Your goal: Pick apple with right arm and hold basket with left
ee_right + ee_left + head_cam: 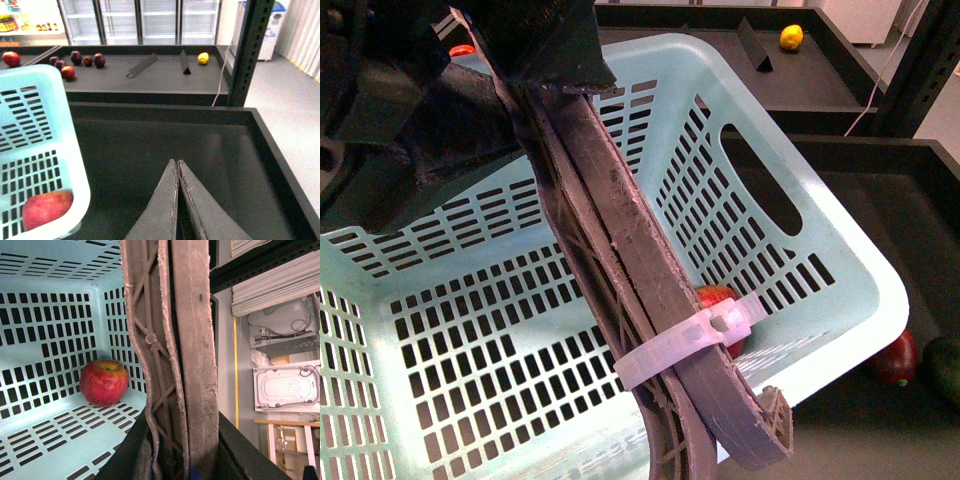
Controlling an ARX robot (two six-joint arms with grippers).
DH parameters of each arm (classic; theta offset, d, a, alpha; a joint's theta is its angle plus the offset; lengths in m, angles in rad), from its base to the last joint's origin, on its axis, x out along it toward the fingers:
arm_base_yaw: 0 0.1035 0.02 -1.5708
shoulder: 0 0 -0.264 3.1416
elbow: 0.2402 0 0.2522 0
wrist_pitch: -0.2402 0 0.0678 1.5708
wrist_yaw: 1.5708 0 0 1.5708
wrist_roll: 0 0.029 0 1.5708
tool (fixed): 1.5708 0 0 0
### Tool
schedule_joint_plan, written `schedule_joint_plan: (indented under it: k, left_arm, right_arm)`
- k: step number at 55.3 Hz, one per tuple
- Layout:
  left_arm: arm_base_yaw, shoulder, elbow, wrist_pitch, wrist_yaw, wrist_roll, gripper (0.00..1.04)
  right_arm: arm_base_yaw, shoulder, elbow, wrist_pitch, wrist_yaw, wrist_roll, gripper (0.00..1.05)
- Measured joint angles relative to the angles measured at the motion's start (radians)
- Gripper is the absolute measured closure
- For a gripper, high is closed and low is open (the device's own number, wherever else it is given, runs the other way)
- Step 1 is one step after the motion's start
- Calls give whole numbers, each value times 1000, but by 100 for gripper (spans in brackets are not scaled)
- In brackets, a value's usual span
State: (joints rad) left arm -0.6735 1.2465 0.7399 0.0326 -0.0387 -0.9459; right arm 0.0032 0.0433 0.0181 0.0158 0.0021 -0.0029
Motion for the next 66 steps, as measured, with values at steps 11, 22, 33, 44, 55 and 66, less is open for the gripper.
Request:
schedule_joint_plan:
  k: [11, 22, 33, 44, 55, 66]
  left_arm:
    - [0, 0, 0, 0, -1, 0, 84]
    - [0, 0, 0, 0, 0, 0, 84]
    - [0, 0, 0, 0, 0, 0, 84]
    - [0, 0, 0, 0, 0, 0, 84]
    - [0, 0, 0, 0, 0, 0, 84]
    - [-11, -1, -9, 74, -163, -118, 84]
  right_arm:
    - [0, -36, 0, -14, 0, 0, 103]
    - [0, -37, 0, -14, 0, 0, 80]
    - [0, -37, 0, -14, 0, 0, 45]
    - [0, -37, 0, -14, 0, 0, 14]
    - [0, -37, 0, -14, 0, 1, 9]
    - [0, -37, 0, -14, 0, 1, 9]
